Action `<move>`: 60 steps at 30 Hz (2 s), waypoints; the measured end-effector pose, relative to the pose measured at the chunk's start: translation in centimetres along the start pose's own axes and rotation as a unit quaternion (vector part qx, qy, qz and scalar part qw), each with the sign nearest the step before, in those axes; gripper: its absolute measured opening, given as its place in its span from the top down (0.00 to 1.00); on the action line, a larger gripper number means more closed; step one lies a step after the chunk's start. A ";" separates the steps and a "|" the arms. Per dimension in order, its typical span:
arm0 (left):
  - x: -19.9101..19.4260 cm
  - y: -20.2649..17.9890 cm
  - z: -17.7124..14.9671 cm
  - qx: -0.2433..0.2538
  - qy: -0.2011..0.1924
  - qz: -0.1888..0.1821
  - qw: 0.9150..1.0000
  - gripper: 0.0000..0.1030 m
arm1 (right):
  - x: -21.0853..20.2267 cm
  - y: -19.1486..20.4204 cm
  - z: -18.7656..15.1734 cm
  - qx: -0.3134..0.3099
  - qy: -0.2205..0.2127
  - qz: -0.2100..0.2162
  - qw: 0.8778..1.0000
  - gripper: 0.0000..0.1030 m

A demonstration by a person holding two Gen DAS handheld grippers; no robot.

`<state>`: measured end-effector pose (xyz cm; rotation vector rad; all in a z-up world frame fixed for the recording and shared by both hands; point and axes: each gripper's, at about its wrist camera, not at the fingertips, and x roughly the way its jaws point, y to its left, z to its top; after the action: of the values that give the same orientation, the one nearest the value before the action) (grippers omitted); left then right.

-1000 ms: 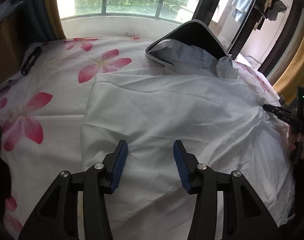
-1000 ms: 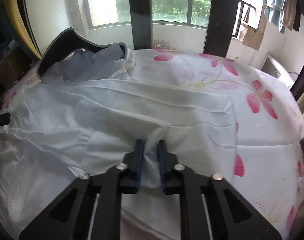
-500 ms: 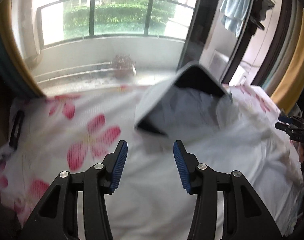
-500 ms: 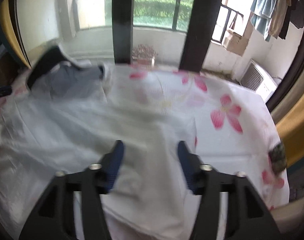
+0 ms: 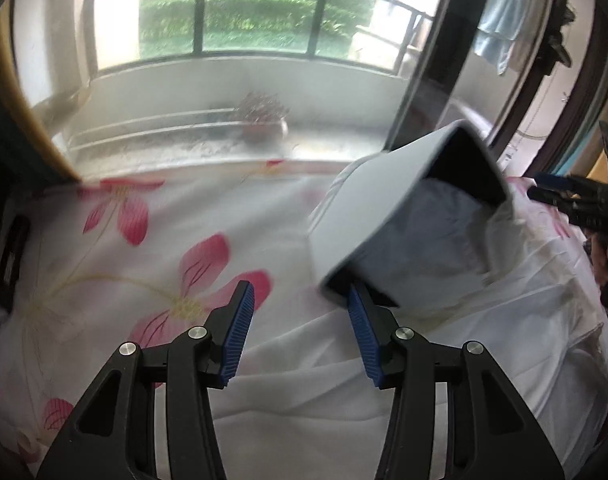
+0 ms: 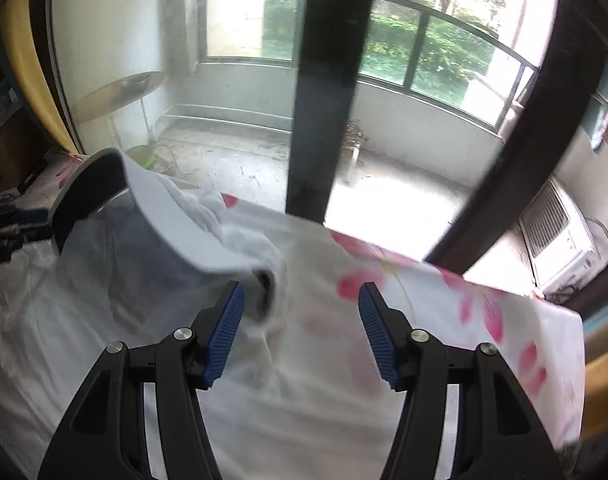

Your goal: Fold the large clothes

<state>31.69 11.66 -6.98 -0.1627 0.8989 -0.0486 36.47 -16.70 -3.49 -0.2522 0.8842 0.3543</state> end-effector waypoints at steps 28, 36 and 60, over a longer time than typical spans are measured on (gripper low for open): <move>2.6 -2.0 4.8 0.019 -0.009 -0.075 0.997 0.41 | 0.5 0.4 -4.4 -0.092 0.026 -0.007 0.995 0.79; 5.8 -3.1 4.3 0.057 0.060 -0.095 0.992 0.41 | 1.9 -2.1 -4.3 -0.026 0.067 0.100 0.992 0.62; -2.3 -7.0 -0.2 0.149 -0.105 -0.039 0.982 0.87 | -4.4 3.5 -8.5 -0.154 -0.045 -0.056 0.985 0.71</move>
<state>30.34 4.97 -4.19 0.0765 0.6647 -0.2330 26.50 -17.46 -5.47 -0.5654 0.7206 0.3942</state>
